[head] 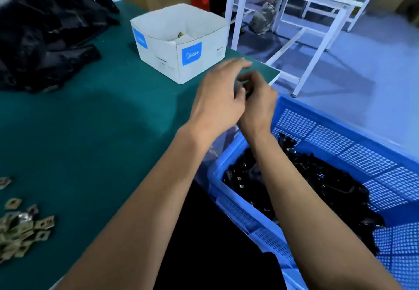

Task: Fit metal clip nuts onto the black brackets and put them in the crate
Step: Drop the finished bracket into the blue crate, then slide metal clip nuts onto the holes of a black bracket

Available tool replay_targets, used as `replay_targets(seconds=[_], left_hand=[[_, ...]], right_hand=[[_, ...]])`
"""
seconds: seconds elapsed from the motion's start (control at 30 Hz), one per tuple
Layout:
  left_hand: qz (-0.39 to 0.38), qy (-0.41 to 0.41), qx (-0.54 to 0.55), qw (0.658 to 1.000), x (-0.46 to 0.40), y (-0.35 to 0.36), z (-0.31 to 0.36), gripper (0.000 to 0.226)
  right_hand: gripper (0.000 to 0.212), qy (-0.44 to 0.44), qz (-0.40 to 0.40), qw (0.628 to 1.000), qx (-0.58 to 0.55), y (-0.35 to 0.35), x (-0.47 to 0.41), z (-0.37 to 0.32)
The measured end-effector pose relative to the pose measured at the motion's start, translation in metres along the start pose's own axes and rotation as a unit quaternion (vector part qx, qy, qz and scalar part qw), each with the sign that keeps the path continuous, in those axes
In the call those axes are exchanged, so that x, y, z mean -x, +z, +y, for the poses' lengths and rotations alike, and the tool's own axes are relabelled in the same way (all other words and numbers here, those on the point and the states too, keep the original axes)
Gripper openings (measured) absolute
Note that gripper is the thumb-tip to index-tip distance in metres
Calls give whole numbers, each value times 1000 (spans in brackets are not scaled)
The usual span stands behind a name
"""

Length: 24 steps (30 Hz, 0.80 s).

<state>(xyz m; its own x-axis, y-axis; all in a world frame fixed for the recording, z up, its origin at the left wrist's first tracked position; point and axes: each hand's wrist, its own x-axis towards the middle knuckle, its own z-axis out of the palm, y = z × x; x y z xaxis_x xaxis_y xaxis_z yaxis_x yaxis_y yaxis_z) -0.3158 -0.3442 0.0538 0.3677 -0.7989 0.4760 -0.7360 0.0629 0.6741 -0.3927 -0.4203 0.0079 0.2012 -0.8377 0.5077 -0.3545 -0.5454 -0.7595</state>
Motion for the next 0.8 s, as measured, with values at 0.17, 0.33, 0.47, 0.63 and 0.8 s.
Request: replay_targets(seconds=[0.17, 0.33, 0.47, 0.63, 0.8], left_hand=[[120, -56, -35, 991, 18, -94, -40, 56], [230, -154, -138, 951, 76, -199, -96, 44], [299, -239, -297, 875, 137, -265, -142, 33], [370, -389, -337, 774, 192, -312, -185, 39], [238, -482, -316, 782, 190, -332, -212, 61]], right_hand=[[8, -74, -231, 968, -57, 72, 16, -97], [18, -158, -420, 893, -32, 151, 61, -178], [10, -237, -538, 808, 30, 203, 101, -224], [35, -356, -528, 768, 78, 239, 136, -254], [16, -372, -493, 785, 39, 245, 140, -242]])
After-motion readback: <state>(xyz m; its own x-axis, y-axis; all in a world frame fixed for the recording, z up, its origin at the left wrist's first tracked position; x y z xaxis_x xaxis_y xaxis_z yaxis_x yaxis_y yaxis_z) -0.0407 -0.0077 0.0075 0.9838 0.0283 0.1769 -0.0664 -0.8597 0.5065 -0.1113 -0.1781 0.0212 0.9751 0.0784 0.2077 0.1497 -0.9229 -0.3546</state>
